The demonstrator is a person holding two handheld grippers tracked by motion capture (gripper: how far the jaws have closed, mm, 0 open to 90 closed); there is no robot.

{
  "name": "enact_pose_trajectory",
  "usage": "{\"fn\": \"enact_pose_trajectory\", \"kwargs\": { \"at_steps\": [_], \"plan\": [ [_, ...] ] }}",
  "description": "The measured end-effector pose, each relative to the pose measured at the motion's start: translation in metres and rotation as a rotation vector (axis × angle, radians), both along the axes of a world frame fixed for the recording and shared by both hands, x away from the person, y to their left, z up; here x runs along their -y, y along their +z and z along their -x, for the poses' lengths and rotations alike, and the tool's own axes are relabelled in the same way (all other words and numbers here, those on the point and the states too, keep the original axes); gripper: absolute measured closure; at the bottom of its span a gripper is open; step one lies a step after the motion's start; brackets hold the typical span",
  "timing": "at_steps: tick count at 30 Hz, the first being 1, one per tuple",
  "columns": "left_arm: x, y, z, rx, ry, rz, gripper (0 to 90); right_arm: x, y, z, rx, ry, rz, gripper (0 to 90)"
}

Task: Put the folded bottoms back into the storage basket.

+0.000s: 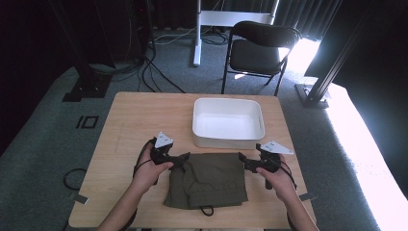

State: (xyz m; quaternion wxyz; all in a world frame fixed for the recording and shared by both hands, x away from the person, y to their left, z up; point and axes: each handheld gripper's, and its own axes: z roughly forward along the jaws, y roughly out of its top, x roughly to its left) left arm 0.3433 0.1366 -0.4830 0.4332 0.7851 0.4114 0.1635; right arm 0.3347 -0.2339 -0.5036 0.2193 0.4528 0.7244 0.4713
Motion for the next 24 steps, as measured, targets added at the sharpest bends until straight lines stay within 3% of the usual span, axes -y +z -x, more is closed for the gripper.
{"fn": "enact_pose_trajectory", "kwargs": {
  "at_steps": [14,20,24],
  "plan": [
    [0.003,-0.019,0.024,-0.084,-0.013,-0.027,11.4,-0.002,-0.029,0.018,-0.078,0.005,0.010,13.3],
    [0.003,-0.029,0.037,-0.115,0.011,-0.053,11.5,-0.008,-0.039,0.027,-0.101,0.021,0.012,13.3],
    [0.004,-0.037,0.045,-0.147,-0.005,-0.082,14.7,-0.014,-0.044,0.031,-0.116,0.030,0.010,13.3]
  ]
}}
